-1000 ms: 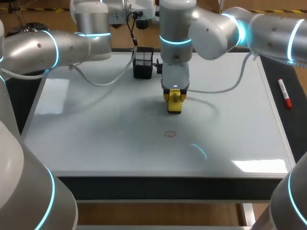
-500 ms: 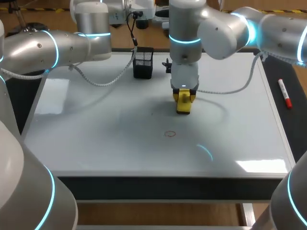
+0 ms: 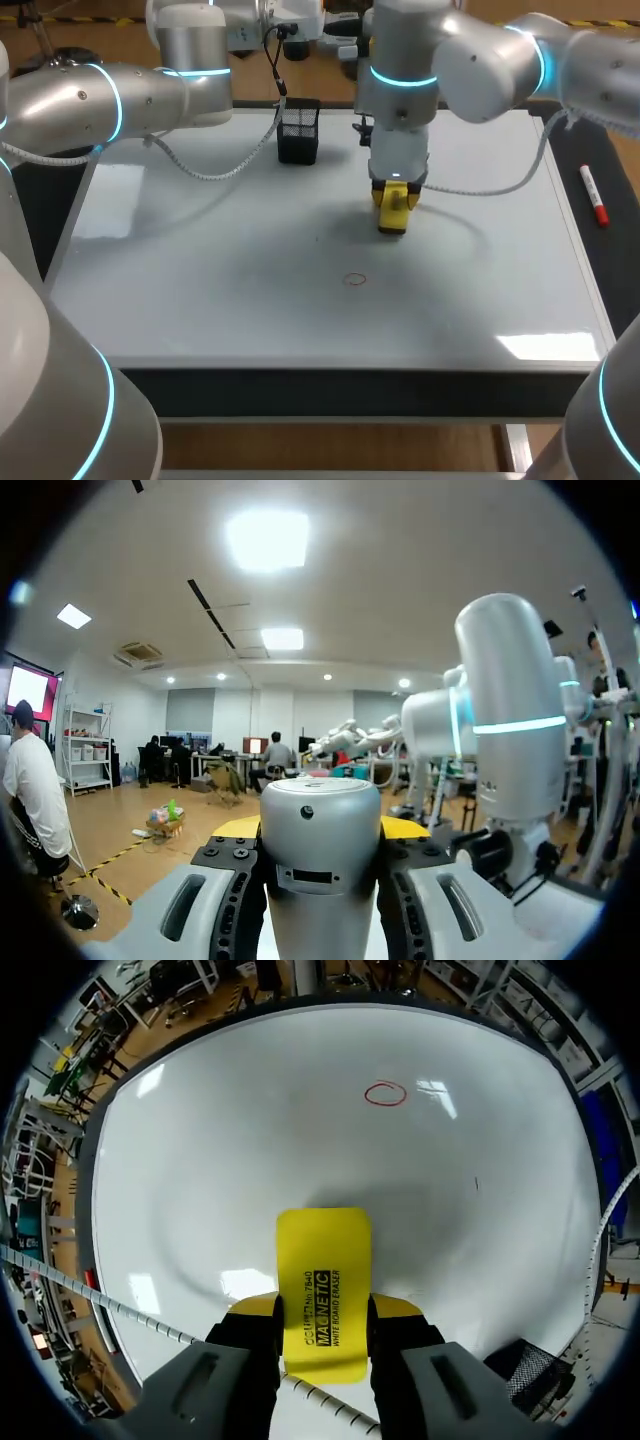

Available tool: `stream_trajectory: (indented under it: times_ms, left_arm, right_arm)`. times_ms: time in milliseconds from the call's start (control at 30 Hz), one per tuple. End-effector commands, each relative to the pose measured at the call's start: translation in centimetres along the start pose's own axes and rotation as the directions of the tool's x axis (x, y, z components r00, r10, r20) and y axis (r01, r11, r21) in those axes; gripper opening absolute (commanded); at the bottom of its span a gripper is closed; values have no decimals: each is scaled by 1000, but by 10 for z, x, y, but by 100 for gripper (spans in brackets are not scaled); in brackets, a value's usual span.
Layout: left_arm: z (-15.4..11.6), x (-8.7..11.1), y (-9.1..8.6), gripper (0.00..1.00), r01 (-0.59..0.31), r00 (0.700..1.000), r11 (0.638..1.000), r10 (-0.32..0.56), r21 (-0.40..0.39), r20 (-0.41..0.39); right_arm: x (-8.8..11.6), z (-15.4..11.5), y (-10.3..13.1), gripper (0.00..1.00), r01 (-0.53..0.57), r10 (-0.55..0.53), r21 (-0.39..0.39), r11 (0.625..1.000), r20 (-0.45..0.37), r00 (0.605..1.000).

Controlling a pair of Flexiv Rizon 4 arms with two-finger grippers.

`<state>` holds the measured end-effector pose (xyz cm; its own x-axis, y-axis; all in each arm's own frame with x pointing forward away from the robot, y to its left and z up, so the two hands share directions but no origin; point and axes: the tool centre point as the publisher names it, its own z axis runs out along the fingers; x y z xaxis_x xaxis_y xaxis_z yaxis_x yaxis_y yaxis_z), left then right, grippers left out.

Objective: Pick up the inspection probe, press it on each red-marked spot on the whiteboard one by one, put down the probe, pick up the eraser, and wipe off all the red marks.

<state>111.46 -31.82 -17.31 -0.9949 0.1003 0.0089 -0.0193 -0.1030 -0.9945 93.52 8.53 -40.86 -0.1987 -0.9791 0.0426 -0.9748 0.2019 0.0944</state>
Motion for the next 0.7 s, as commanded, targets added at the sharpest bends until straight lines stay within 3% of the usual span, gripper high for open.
stream_trajectory:
  times_ms: [33,333,700]
  left_arm:
    - [0,-1,-1,0,1,1000,1000,-1,-1,-2]
    - [0,-1,-1,0,1,1000,1000,-1,-1,-2]
    - [0,-1,-1,0,1,1000,1000,-1,-1,-2]
  right_arm:
    - [24,-32,7,0,-4,4,29,1000,-6,1000]
    - [75,-44,10,0,-110,110,39,993,5,994]
    - [143,-34,28,0,-258,258,16,966,8,966]
